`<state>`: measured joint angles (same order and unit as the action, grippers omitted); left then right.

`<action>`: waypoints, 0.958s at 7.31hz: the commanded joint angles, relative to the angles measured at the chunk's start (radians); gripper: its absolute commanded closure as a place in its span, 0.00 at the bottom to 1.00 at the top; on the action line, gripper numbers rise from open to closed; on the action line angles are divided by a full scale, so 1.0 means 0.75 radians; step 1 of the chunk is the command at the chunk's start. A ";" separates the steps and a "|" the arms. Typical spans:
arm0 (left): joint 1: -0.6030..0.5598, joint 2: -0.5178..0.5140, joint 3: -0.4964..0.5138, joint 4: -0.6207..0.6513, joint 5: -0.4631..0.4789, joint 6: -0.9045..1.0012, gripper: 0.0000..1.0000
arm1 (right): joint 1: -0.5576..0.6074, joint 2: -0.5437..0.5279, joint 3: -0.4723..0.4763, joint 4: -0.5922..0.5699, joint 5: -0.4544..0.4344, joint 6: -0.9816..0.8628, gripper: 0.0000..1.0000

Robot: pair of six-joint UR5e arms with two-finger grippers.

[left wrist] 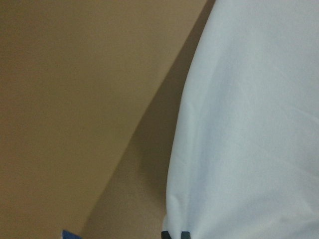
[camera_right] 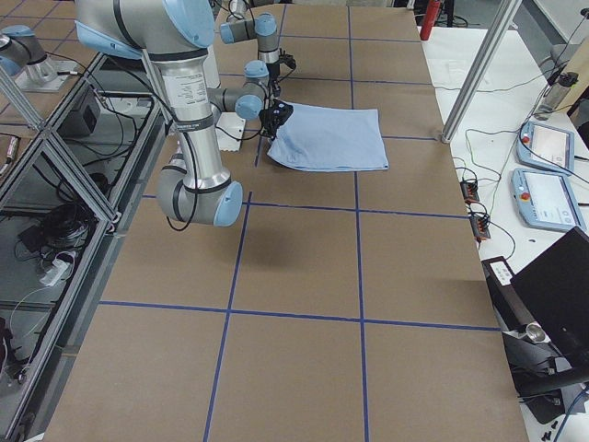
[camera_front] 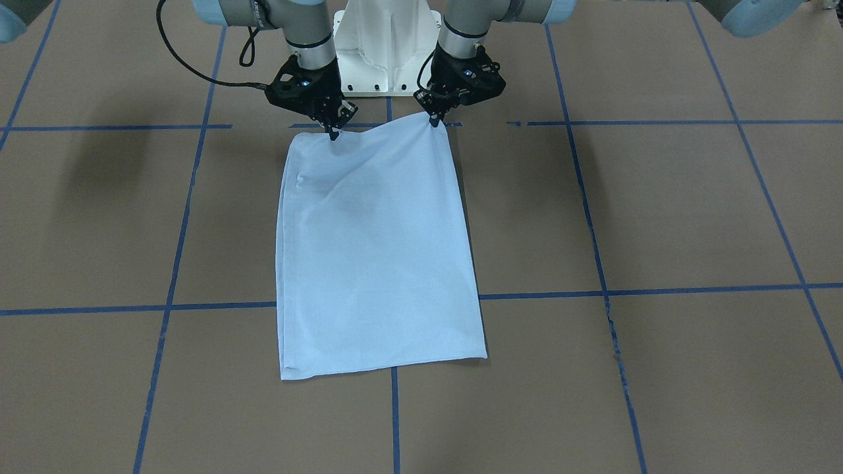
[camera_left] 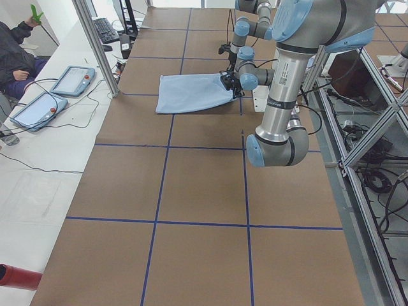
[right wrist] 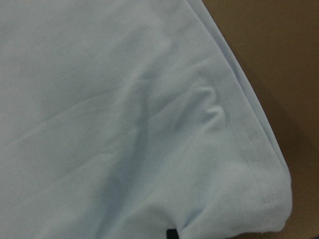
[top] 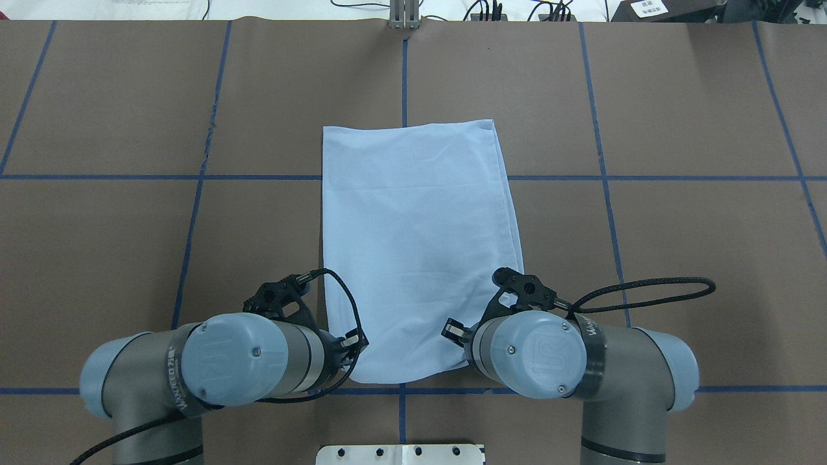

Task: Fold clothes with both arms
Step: 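Lift the near edge with both grippers and fold it over toward the far edge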

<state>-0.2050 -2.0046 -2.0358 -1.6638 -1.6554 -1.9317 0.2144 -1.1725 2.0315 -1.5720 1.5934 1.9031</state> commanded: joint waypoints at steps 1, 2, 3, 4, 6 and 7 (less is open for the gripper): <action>0.113 0.065 -0.191 0.082 0.006 -0.018 1.00 | -0.061 -0.046 0.138 0.000 0.011 0.001 1.00; 0.144 0.065 -0.243 0.152 0.006 -0.020 1.00 | -0.077 -0.064 0.187 0.000 0.011 -0.001 1.00; 0.147 0.061 -0.239 0.155 0.002 -0.018 1.00 | -0.093 -0.044 0.171 0.000 0.013 -0.001 1.00; 0.136 0.057 -0.225 0.155 0.000 -0.004 1.00 | -0.069 -0.030 0.133 0.022 0.007 -0.034 1.00; -0.010 0.049 -0.206 0.161 -0.008 0.063 1.00 | 0.092 0.066 0.065 0.057 0.007 -0.126 1.00; -0.098 0.047 -0.178 0.161 -0.022 0.131 1.00 | 0.175 0.113 0.000 0.057 0.041 -0.175 1.00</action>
<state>-0.2026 -1.9670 -2.1889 -1.5443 -1.6620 -1.8879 0.2718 -1.1302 2.0814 -1.5348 1.6051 1.8111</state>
